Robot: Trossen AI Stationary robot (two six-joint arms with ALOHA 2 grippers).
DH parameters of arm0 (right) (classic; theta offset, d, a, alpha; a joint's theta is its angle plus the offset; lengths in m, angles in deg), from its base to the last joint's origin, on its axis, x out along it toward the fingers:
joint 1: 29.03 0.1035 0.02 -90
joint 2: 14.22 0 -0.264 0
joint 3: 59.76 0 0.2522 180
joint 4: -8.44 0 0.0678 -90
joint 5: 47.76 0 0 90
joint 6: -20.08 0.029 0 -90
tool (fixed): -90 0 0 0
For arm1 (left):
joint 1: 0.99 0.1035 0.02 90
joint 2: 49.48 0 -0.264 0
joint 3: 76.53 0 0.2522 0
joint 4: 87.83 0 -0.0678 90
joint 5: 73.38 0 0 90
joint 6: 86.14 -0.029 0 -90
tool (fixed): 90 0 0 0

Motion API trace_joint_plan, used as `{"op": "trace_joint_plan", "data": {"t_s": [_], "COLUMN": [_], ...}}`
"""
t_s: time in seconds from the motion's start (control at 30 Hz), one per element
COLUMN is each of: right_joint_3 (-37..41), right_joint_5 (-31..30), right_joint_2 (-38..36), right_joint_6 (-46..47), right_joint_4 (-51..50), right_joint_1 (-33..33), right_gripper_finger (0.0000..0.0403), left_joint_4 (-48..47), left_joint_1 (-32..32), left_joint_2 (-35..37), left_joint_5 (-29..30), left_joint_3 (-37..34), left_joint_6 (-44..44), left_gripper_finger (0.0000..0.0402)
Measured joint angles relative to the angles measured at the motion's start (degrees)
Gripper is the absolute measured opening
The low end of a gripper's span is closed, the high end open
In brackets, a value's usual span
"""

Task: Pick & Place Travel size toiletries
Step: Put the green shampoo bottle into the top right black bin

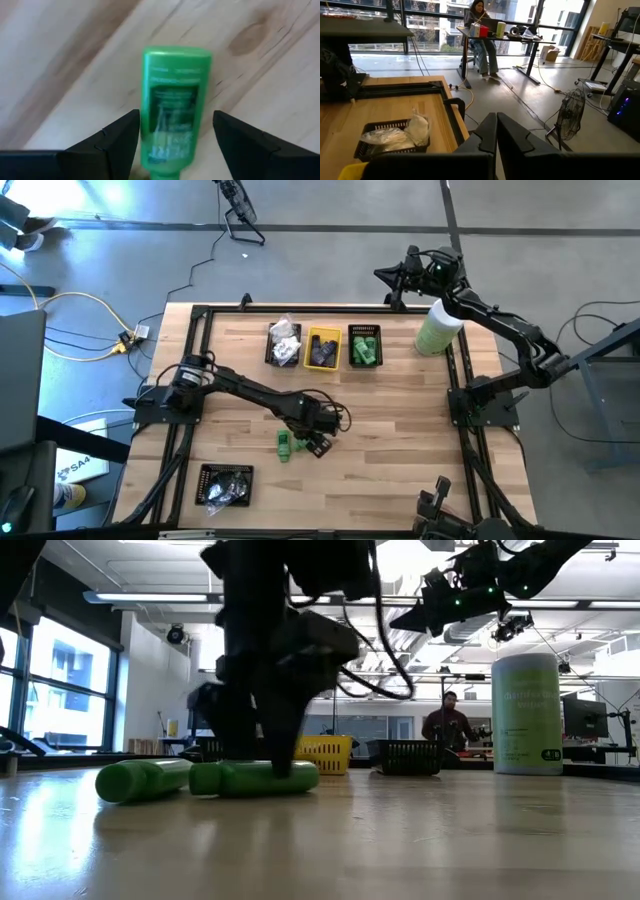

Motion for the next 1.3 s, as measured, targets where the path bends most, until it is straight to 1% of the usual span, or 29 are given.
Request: {"op": "trace_joint_plan", "data": {"t_s": [0.13, 0.67, 0.77, 0.93, 1.03, 1.13, 1.3], "right_joint_3": [0.0, 0.0, 0.0, 0.0, 0.0, 0.0, 0.0], "right_joint_5": [-0.01, -0.27, -0.28, -0.28, -0.29, -0.27, -0.27], "right_joint_2": [0.0, 0.0, 0.0, 0.0, 0.0, 0.0, 0.0], "right_joint_6": [0.0, -0.11, -0.11, -0.13, -0.13, -0.15, -0.15], "right_joint_4": [0.02, 0.11, 0.11, 0.11, 0.11, 0.11, 0.11], "right_joint_1": [0.0, 0.0, 0.0, 0.0, 0.0, 0.0, 0.0], "right_gripper_finger": [0.0004, 0.0004, 0.0004, 0.0004, 0.0004, 0.0004, 0.0004], "left_joint_4": [0.25, 0.73, 0.69, 0.36, 0.79, 0.96, 1.0], "left_joint_1": [-0.02, -0.02, -0.02, 0.0, 0.0, 0.0, 0.0], "left_joint_2": [-0.68, -0.95, -0.97, -1.0, -1.0, -1.0, -1.02], "left_joint_5": [-0.75, -0.64, -0.56, -0.27, 0.04, 0.08, 0.22], "left_joint_3": [0.03, 0.03, 0.01, -0.07, -0.07, -0.07, -0.07], "left_joint_6": [0.01, -1.6, -2.68, -3.01, -3.03, -3.01, -2.81], "left_gripper_finger": [0.0245, 0.0245, 0.0234, 0.0188, 0.0169, 0.0168, 0.0185]}}
